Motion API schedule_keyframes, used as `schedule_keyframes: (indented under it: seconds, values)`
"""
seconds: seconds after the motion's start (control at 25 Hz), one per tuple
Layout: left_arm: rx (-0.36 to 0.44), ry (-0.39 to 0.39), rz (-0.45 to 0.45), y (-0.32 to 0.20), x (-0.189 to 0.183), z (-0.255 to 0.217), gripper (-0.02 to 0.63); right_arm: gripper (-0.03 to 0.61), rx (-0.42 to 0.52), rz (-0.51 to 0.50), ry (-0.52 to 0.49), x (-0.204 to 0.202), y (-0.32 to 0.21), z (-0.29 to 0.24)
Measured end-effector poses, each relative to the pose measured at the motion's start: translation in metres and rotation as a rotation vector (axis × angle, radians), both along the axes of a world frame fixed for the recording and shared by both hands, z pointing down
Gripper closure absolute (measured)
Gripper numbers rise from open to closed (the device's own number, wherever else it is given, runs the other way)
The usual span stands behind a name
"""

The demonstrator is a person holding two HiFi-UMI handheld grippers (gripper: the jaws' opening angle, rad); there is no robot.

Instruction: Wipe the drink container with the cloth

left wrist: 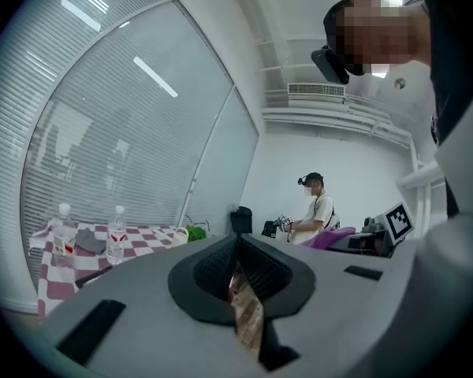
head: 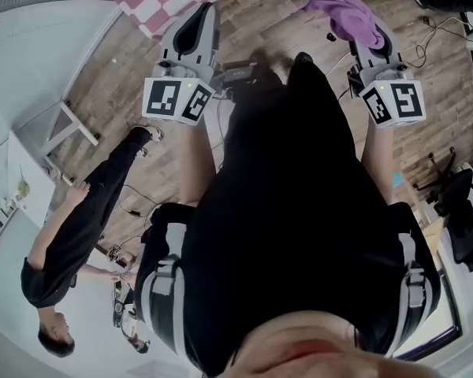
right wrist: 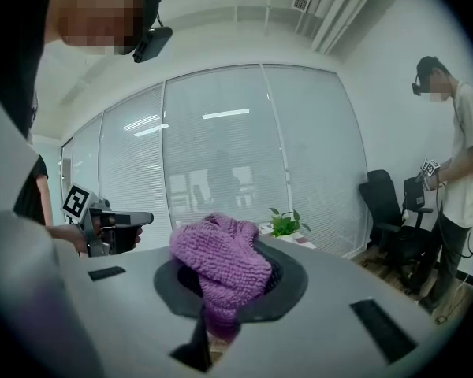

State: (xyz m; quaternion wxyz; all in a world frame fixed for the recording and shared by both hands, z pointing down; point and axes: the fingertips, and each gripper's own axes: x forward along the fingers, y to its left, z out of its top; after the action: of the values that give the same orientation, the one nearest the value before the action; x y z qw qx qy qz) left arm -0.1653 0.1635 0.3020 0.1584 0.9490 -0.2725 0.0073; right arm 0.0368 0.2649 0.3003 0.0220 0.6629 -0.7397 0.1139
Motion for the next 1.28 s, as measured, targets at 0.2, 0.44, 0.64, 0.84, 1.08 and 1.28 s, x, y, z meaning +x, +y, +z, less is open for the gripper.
schedule_keyframes:
  seconds: [0.2,0.44,0.64,0.84,1.08,1.28]
  values:
    - [0.008,-0.025,0.04,-0.004,0.018,-0.001,0.574,0.525,-0.015,0.057,-0.019,0.021,0.006,0.003]
    - [-0.01,-0.064,0.031,-0.013,0.038,0.013,0.572,0.525,-0.029,0.041,-0.008,0.042,-0.012,0.013]
    - [0.002,-0.082,-0.008,-0.031,0.063,0.007,0.572,0.526,0.01,-0.037,-0.039,0.063,-0.037,0.012]
    - [0.025,-0.086,-0.053,-0.049,0.098,-0.009,0.574,0.526,0.055,-0.085,-0.062,0.101,-0.068,0.0]
    - [0.03,-0.101,-0.115,-0.072,0.145,-0.015,0.572,0.526,0.073,-0.179,-0.073,0.147,-0.108,-0.003]
    - [0.019,-0.127,-0.197,-0.075,0.167,-0.014,0.572,0.525,0.052,-0.285,-0.09,0.168,-0.133,0.009]
